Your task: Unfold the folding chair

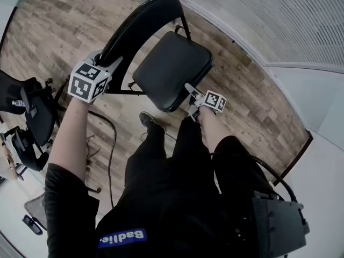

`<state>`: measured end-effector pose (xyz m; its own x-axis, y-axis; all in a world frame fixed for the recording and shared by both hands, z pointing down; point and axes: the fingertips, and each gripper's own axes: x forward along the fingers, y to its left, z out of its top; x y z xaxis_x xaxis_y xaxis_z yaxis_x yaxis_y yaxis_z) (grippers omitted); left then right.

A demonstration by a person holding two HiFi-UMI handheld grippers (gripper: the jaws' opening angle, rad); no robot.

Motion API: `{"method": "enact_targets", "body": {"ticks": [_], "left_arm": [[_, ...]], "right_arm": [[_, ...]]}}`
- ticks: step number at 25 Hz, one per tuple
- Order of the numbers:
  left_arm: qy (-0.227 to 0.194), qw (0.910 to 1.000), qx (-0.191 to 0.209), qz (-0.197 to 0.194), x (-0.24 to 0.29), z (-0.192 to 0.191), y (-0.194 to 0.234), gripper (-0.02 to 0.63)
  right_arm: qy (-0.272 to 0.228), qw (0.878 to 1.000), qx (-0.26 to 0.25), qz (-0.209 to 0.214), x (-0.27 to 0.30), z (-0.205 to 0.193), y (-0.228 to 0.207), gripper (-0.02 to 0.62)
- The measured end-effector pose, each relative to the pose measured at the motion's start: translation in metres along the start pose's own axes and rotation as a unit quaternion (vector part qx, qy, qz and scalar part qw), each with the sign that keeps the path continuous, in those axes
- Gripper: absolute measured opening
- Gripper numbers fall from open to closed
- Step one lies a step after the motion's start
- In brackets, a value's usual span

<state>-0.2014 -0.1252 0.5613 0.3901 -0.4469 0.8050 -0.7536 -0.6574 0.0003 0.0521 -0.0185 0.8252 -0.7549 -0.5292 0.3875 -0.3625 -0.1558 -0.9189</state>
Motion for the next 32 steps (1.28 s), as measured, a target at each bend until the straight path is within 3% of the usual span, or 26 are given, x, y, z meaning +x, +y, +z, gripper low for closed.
{"method": "enact_targets", "body": {"ticks": [9,32], "left_arm": [[-0.005,0.9995,-0.022,-0.02,0.022,-0.012,0.005,0.1],[-0.015,0.9962,-0.064,-0.058,0.071,-0.034,0.012,0.107]], "right_arm": [[-0.015,0.999,0.037,-0.032,-0.013,0.001,-0.058,0.201],[0.003,0.997,0.074,-0.034,-0.028,0.0,-0.165,0.239]]}}
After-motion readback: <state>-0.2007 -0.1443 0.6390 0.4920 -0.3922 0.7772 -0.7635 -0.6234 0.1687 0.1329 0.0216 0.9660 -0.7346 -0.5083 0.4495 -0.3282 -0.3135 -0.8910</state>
